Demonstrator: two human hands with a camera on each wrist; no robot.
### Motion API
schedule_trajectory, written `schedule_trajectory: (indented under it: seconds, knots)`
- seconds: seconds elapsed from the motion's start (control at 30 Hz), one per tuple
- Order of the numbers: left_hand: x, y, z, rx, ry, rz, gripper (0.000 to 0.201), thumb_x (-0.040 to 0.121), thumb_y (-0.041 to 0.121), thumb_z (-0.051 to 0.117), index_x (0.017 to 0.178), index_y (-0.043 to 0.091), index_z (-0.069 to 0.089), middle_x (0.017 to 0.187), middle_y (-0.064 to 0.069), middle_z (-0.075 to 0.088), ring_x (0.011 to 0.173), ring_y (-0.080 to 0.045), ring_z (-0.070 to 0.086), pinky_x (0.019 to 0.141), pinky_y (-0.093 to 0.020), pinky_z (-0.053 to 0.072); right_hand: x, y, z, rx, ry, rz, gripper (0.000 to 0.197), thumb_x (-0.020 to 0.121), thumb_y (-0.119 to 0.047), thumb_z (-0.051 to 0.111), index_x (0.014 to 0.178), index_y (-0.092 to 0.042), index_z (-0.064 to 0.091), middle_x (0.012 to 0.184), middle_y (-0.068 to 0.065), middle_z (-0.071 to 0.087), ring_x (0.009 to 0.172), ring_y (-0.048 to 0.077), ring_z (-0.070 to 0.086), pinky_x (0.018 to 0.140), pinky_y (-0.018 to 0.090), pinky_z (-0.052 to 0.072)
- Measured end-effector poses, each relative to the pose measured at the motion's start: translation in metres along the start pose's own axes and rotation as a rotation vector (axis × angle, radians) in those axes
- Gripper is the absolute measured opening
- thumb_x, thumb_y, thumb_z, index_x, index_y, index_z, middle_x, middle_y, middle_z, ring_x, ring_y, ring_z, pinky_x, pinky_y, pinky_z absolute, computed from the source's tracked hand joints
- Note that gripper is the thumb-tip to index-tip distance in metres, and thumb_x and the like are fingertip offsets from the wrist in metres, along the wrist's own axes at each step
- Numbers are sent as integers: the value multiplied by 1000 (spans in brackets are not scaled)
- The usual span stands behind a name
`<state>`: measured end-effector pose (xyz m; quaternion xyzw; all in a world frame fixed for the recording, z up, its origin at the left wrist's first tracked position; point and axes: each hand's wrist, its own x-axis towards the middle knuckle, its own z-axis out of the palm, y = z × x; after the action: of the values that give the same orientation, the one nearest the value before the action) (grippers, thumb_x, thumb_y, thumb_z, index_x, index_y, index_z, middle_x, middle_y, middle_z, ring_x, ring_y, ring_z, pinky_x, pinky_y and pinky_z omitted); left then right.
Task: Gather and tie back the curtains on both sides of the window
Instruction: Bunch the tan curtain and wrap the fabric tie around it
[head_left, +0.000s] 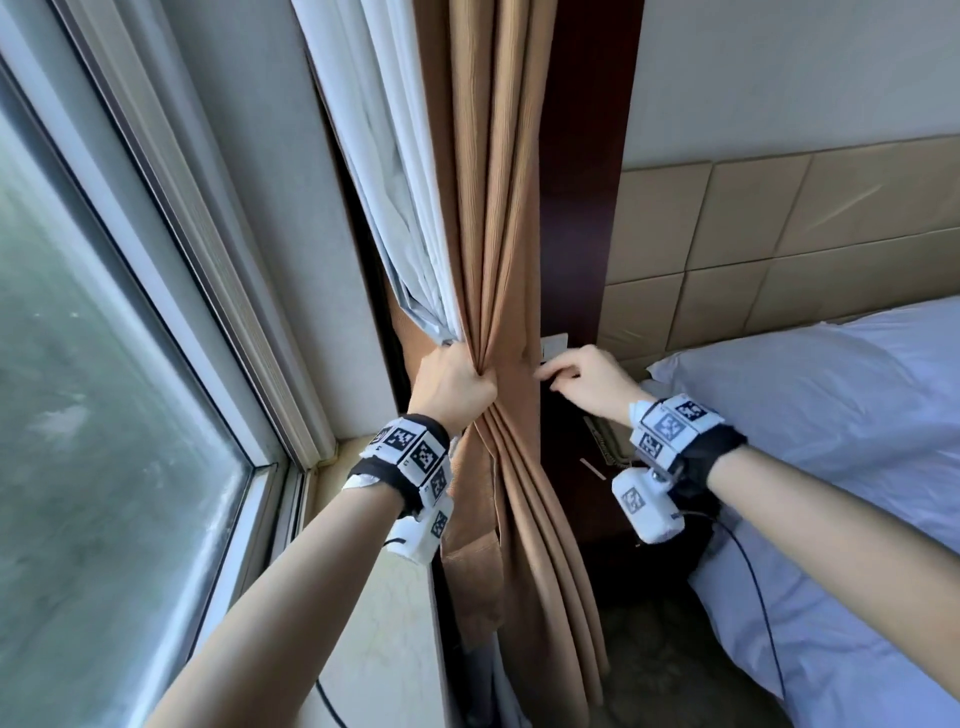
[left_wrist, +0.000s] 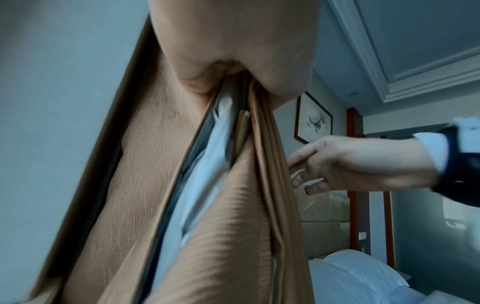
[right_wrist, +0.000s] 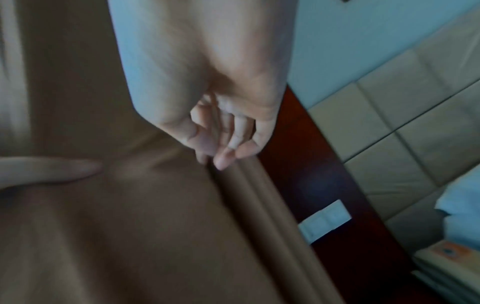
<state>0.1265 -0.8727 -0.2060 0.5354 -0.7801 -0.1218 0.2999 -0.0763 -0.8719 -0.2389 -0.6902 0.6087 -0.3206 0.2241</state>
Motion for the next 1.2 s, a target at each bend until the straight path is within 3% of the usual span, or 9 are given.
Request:
schedule_trajectory:
  seconds: [0.17,0.33,0.43,0.53,0.6,0.77,0.9,1.07,1.2]
  knots:
    - [3,-10,1,7,10,-38,20,85,21,52,73,5,51,76,-11,55,75,-36,55,64,-32,40,51,26,-27,43,-90,258,62,87,-18,68,143,-24,44,136,3,51,118,20,52,94,32,47]
    - [10,-13,0,19,-4,-50,20,83,20,51,73,3,52,75,-13,57,70,-33,52,63,-32,41,91,27,-20,63,-14,195,85,80,-35,76,150,-30,28,138,2,46,128,17,44,100,27,36]
    - [10,-15,2,35,-6,-62,18,81,20,51,73,4,51,76,-13,56,71,-33,51,63,-31,39,104,20,-5,141,1,208,77,70,-42,79,139,-23,50,131,-4,55,123,15,52,101,30,41]
    - [9,-15,3,45,-2,-76,18,82,22,51,77,5,53,81,-14,57,75,-34,52,67,-33,43,110,13,12,114,73,212,30,76,-26,69,103,-13,69,104,4,69,101,23,65,87,34,51]
    - [9,-15,3,43,-5,-81,19,83,23,51,80,5,55,84,-15,59,79,-36,54,71,-36,48,104,6,18,57,161,214,13,79,-21,58,83,-11,65,86,6,69,89,28,65,87,41,52]
    - [10,-11,-1,39,39,-96,15,80,19,51,75,5,51,83,-19,60,81,-42,57,70,-40,51,55,-5,15,49,178,219,29,90,-27,51,68,-9,50,70,6,57,65,22,53,64,31,42]
    - [8,-7,-3,7,63,-108,11,80,17,52,77,7,49,87,-22,61,83,-43,57,72,-42,52,3,-1,4,36,195,215,34,91,-27,50,63,-9,43,63,5,50,57,21,46,50,31,34]
    - [9,1,4,-17,69,-113,12,81,18,51,81,6,52,92,-25,62,88,-47,58,75,-42,51,-48,-3,6,-154,200,136,30,93,-25,48,72,-4,49,73,16,58,71,34,53,60,34,35]
    - [4,7,11,-63,60,-73,41,93,39,48,102,0,58,106,-27,62,101,-47,58,87,-45,50,-63,-20,26,-338,165,-76,22,99,-20,44,80,-11,40,71,22,61,65,40,59,55,35,30]
